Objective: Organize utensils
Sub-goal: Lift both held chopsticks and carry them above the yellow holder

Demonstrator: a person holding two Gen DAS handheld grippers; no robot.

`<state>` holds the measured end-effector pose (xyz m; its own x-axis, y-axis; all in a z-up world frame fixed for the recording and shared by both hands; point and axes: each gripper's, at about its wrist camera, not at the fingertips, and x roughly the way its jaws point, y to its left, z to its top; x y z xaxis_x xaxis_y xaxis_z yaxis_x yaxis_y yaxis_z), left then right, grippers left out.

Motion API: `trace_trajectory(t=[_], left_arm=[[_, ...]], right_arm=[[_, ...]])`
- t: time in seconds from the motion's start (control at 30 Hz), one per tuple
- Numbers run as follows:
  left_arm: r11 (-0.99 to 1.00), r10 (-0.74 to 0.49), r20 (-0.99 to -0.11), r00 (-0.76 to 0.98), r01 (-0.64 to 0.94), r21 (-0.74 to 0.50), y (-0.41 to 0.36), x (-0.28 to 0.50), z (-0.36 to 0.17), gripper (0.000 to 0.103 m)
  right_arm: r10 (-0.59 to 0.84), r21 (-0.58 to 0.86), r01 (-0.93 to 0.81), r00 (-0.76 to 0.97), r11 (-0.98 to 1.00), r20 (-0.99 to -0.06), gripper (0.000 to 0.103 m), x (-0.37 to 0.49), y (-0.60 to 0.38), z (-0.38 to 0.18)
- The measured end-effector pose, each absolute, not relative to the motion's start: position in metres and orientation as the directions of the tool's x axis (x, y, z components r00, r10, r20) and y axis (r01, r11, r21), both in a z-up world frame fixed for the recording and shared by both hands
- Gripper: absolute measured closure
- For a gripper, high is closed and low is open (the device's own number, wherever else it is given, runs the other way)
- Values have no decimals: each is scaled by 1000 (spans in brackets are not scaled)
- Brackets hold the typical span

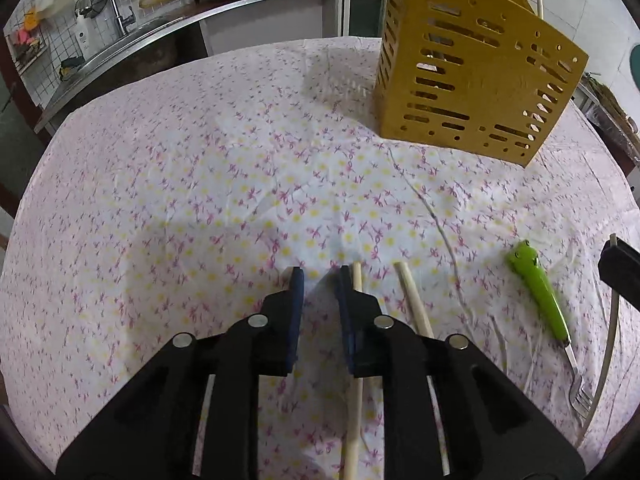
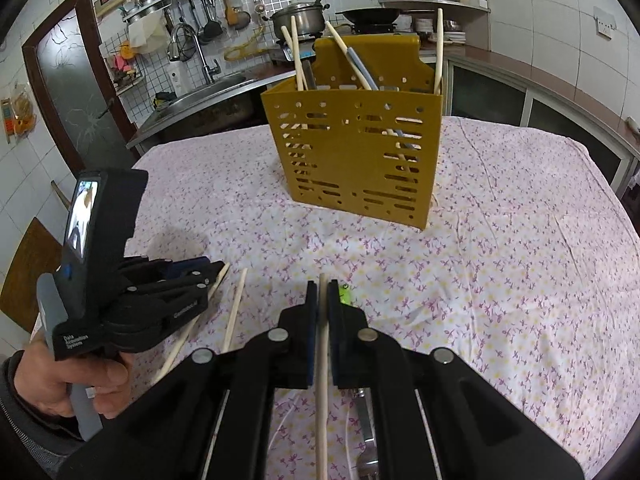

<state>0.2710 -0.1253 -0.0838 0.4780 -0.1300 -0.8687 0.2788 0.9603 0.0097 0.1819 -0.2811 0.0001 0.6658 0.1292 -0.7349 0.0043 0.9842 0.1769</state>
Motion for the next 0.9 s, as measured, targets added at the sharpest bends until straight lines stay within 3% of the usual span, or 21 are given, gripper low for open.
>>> trace_trajectory(t=[0.1, 0.3, 0.57, 0.63, 0.7, 0.9], left_arm=[[961, -162, -872, 462, 274, -33, -123, 275, -80, 77], [956, -195, -845, 498, 288, -51, -124, 266, -60, 76], [943, -153, -868, 472, 333, 15, -141, 262, -85, 76], [944, -156, -871, 466, 329, 7, -139, 264, -84, 82], [945, -153, -869, 470, 328, 12, -138, 266, -83, 100], [944, -199, -837, 509, 330, -24, -122, 262, -58, 100]], right_arm=[[128, 180, 8, 670, 984, -732, 98, 183, -282, 0], [131, 186, 10, 669, 982, -731, 98, 183, -284, -2], [129, 184, 14, 663, 983, -737, 98, 185, -286, -5], [126, 185, 19, 664, 983, -737, 98, 185, -287, -4], [125, 187, 21, 669, 982, -733, 98, 184, -287, -2], [119, 179, 16, 687, 984, -717, 98, 178, -285, 11]])
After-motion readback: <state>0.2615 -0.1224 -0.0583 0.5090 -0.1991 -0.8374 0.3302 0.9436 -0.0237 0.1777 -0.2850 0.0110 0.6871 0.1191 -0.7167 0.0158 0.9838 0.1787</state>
